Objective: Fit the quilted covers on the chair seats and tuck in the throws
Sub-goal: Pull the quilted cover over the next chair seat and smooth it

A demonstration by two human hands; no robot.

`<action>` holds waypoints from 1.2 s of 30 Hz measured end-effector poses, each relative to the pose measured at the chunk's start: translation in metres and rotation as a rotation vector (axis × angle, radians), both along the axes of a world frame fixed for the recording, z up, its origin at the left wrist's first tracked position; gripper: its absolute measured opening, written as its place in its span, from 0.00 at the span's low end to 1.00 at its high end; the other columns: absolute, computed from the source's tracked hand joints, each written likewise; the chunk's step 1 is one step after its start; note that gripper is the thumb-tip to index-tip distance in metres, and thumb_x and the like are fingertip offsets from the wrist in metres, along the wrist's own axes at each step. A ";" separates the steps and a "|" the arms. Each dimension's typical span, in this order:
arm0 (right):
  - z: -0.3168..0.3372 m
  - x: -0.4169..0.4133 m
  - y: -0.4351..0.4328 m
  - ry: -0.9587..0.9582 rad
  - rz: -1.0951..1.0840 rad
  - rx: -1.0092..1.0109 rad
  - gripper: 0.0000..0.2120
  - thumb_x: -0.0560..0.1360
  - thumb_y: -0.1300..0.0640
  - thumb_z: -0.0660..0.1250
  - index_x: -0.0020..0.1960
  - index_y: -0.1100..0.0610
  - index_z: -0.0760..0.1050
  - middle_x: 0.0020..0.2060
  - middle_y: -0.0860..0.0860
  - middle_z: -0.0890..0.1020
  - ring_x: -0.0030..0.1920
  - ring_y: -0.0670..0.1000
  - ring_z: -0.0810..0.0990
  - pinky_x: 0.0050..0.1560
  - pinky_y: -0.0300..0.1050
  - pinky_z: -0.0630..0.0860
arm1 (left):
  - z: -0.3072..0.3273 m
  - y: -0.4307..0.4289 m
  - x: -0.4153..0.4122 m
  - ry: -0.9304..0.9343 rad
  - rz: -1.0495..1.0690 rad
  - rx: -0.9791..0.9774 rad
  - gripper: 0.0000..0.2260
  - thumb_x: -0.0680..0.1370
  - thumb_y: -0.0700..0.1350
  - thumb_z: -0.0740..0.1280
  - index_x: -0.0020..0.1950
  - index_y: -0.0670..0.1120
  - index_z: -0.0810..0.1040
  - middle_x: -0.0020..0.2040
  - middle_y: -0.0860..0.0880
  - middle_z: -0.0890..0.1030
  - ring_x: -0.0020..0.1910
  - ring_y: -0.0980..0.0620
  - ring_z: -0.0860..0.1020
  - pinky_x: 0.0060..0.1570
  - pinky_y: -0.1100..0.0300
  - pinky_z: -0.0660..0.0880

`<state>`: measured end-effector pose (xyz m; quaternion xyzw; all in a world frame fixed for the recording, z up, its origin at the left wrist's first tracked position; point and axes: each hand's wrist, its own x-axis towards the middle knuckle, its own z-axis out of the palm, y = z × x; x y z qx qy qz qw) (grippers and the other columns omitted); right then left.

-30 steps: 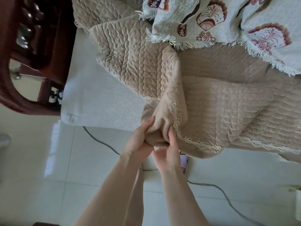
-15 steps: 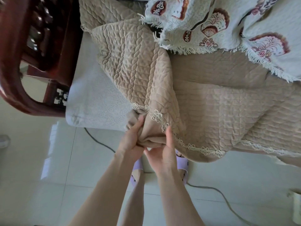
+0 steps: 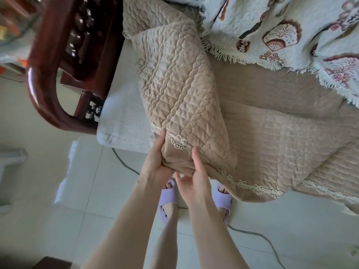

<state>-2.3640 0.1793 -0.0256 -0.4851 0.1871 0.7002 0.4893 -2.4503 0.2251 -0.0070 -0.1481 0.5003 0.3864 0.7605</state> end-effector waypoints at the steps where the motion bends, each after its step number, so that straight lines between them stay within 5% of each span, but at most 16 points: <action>1: -0.001 -0.001 0.002 -0.022 -0.019 -0.047 0.28 0.68 0.49 0.72 0.67 0.56 0.75 0.60 0.50 0.81 0.63 0.47 0.78 0.67 0.44 0.67 | -0.002 0.000 -0.004 0.029 0.012 0.027 0.20 0.81 0.53 0.61 0.62 0.38 0.78 0.55 0.39 0.83 0.50 0.45 0.83 0.46 0.53 0.81; 6: 0.000 -0.008 0.000 -0.100 -0.055 -0.165 0.19 0.65 0.53 0.73 0.55 0.53 0.79 0.52 0.47 0.83 0.50 0.44 0.79 0.47 0.38 0.68 | -0.005 0.000 -0.032 0.159 0.123 0.087 0.07 0.79 0.39 0.64 0.51 0.37 0.79 0.49 0.38 0.83 0.51 0.44 0.82 0.61 0.48 0.74; 11: 0.004 -0.044 0.002 0.006 0.133 -0.165 0.17 0.73 0.51 0.70 0.62 0.49 0.76 0.55 0.42 0.82 0.64 0.45 0.71 0.69 0.46 0.61 | 0.001 0.000 -0.049 0.116 0.160 0.100 0.14 0.80 0.49 0.63 0.52 0.39 0.80 0.51 0.41 0.84 0.50 0.46 0.83 0.55 0.49 0.76; 16: -0.003 -0.056 0.005 -0.065 0.055 -0.190 0.31 0.62 0.54 0.75 0.65 0.53 0.75 0.55 0.46 0.83 0.63 0.45 0.76 0.61 0.44 0.68 | 0.004 0.007 -0.072 0.135 0.148 0.101 0.13 0.79 0.48 0.64 0.55 0.40 0.80 0.54 0.41 0.84 0.53 0.47 0.83 0.51 0.52 0.79; 21: -0.004 -0.059 -0.001 -0.082 0.062 -0.241 0.09 0.73 0.54 0.72 0.53 0.52 0.79 0.49 0.46 0.83 0.60 0.47 0.76 0.68 0.43 0.67 | -0.004 0.003 -0.092 0.182 0.270 0.073 0.12 0.79 0.40 0.65 0.61 0.38 0.78 0.56 0.40 0.82 0.56 0.46 0.82 0.56 0.51 0.78; 27: -0.007 -0.078 0.002 -0.144 0.051 -0.225 0.21 0.71 0.58 0.73 0.63 0.57 0.77 0.53 0.50 0.84 0.53 0.46 0.82 0.53 0.40 0.73 | 0.001 0.000 -0.110 0.145 0.281 0.030 0.14 0.79 0.49 0.66 0.58 0.40 0.79 0.55 0.42 0.83 0.53 0.46 0.83 0.55 0.49 0.77; 31: -0.005 -0.081 -0.001 -0.160 0.060 -0.270 0.18 0.73 0.57 0.73 0.61 0.60 0.77 0.52 0.52 0.85 0.56 0.47 0.82 0.57 0.41 0.72 | -0.004 -0.009 -0.118 0.360 0.472 -0.062 0.16 0.74 0.38 0.72 0.61 0.38 0.79 0.55 0.42 0.83 0.53 0.47 0.83 0.55 0.52 0.79; 36: -0.015 -0.089 -0.016 -0.184 0.149 -0.370 0.20 0.74 0.59 0.72 0.64 0.62 0.75 0.57 0.55 0.82 0.62 0.55 0.79 0.60 0.44 0.73 | -0.026 -0.035 -0.121 0.659 0.530 -0.273 0.09 0.73 0.35 0.73 0.53 0.39 0.79 0.43 0.48 0.82 0.46 0.49 0.82 0.40 0.63 0.79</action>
